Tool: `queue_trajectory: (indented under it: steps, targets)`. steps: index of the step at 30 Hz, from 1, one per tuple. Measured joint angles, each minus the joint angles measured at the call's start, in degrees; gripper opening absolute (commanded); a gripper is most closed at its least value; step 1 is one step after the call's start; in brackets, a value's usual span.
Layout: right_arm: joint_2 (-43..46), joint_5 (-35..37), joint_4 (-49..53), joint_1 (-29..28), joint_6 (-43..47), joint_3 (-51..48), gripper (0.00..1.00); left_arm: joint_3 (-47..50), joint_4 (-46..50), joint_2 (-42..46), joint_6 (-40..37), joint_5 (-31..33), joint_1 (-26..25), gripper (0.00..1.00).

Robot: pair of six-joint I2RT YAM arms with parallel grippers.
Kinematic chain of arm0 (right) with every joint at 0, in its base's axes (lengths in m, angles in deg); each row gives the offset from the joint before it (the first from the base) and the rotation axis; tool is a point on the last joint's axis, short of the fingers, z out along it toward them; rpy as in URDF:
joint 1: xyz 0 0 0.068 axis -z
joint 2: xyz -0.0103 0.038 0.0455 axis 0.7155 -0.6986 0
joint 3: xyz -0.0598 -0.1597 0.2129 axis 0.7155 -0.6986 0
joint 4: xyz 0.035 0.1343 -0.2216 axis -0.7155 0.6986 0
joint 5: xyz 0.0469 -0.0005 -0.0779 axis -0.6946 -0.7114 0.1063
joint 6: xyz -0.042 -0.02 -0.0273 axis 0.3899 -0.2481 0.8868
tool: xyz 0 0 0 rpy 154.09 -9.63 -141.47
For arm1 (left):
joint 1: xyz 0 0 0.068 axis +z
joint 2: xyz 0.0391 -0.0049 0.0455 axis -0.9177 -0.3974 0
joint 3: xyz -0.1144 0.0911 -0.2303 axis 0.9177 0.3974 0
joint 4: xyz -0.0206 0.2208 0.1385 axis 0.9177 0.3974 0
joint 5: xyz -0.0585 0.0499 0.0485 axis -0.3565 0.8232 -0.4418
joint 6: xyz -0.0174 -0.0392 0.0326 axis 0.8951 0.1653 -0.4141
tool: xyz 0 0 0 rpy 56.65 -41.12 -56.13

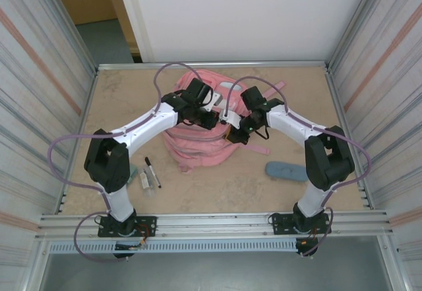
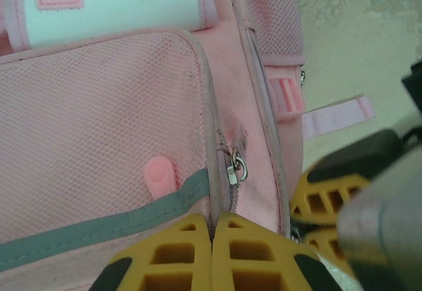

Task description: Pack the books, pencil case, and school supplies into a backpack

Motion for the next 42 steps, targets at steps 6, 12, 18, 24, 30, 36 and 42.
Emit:
queue_trajectory:
  steps: [6,12,18,24,30,36,42]
  targets:
    - [2.6,-3.5,-11.02,-2.93,-13.22,-8.79,0.19,1.16,-0.22,-1.07,1.46,-1.01,0.37,0.0]
    - [10.78,-9.05,-18.43,-3.69,-27.39,-20.13,0.41,1.62,-7.87,-2.03,1.9,-1.38,0.52,0.0]
    - [19.67,-7.3,-24.33,7.63,-37.53,-25.55,0.5,4.04,-10.38,-1.31,1.86,-2.25,0.76,0.0]
    - [16.65,-7.52,-29.4,7.23,-42.4,-25.18,0.59,4.35,-10.6,-0.37,1.86,-2.73,0.98,0.0]
    - [12.17,-3.15,-32.35,1.84,-47.63,-24.28,0.57,4.35,-10.69,-0.28,2.89,-4.15,1.18,0.0]
    - [10.08,3.1,-35.58,0.11,-48.61,-24.2,0.48,4.35,-10.73,-0.28,3.8,-5.09,1.51,0.0]
    - [6.88,8.04,-35.87,-2.47,-46.62,-22.14,0.21,4.35,-10.67,-0.28,4.28,-5.25,1.53,0.0]
